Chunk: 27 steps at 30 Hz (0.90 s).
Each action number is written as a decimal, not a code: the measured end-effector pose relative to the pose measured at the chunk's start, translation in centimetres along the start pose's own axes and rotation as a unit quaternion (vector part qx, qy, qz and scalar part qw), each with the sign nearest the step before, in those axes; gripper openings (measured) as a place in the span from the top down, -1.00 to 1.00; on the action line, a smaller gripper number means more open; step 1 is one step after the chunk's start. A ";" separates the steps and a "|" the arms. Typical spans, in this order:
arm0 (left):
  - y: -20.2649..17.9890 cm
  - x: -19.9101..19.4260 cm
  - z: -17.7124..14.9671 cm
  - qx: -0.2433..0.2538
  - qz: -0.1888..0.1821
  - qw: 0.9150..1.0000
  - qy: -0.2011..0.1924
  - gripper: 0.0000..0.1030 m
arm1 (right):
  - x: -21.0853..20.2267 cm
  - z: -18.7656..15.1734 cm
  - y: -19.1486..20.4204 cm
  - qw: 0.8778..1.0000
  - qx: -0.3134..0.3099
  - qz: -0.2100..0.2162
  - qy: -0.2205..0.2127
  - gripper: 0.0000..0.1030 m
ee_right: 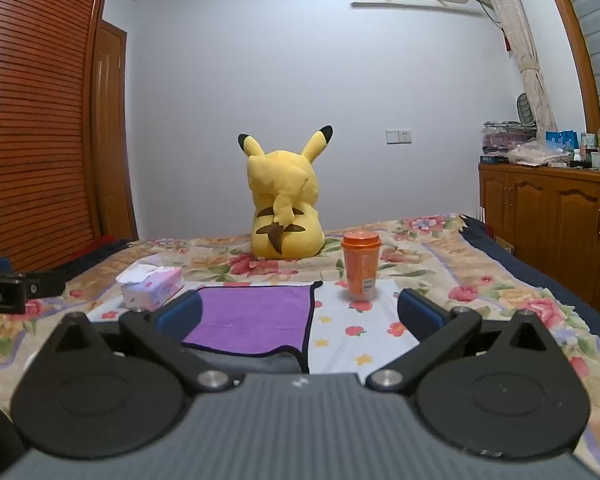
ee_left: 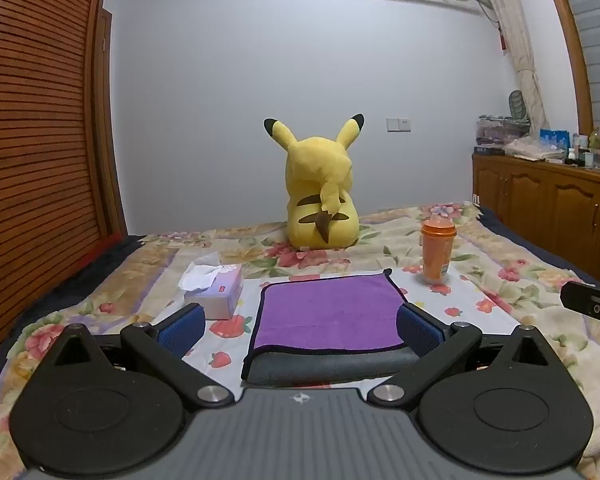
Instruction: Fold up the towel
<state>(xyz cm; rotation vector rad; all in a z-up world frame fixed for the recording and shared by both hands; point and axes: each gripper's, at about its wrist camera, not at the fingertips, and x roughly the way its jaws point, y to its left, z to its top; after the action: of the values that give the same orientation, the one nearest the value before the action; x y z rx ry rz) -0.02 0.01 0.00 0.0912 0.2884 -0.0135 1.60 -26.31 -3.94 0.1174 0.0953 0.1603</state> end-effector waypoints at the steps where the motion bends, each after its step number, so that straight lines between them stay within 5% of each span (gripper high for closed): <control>1: 0.0 0.0 0.0 0.001 0.001 1.000 0.000 -1.00 | 0.0 0.0 0.0 1.000 0.000 0.000 0.003 -1.00; 27: -0.2 0.3 0.5 0.009 0.003 1.000 -0.001 -1.00 | 0.1 -0.2 -0.1 1.000 -0.001 -0.001 0.004 -1.00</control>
<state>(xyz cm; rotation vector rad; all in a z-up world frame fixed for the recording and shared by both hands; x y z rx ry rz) 0.38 -0.27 0.38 0.1105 0.2859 -0.0103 1.74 -26.36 -4.14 0.1141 0.1035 0.1593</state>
